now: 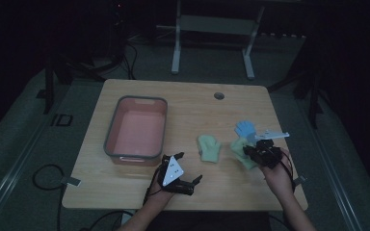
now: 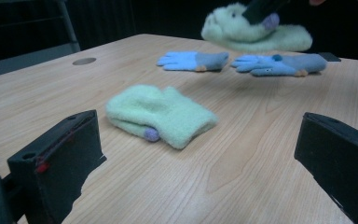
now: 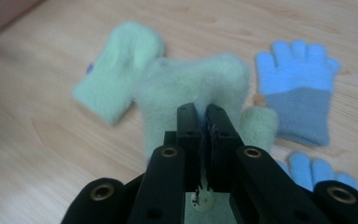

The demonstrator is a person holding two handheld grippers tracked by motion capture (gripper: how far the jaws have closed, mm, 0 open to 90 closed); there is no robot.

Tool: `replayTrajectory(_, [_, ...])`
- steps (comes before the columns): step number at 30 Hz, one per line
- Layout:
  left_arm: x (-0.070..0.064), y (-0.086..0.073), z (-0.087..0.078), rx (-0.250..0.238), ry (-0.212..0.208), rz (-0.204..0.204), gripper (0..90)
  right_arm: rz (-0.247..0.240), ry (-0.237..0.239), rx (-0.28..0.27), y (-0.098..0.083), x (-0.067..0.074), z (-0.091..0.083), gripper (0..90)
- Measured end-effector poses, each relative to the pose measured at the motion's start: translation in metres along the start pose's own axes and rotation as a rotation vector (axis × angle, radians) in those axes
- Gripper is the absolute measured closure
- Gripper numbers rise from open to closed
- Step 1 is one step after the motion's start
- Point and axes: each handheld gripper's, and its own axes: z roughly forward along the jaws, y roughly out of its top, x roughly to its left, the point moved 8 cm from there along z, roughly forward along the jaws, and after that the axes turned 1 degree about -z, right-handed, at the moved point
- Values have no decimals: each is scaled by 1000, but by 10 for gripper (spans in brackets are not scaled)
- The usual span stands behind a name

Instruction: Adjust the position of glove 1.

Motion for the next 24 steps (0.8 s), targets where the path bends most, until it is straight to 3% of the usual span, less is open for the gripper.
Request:
replayTrajectory(7, [0,0,0,-3,2,-1,6,106,-107,-35,6,6,-5,862])
replayTrajectory(15, [0,0,0,-3,1,-1,6,196,-187,-12,-15,6,15,861])
replayTrajectory(24, [0,0,0,-4,-2,-3,6,265,-212,25,-34,-2,45,853])
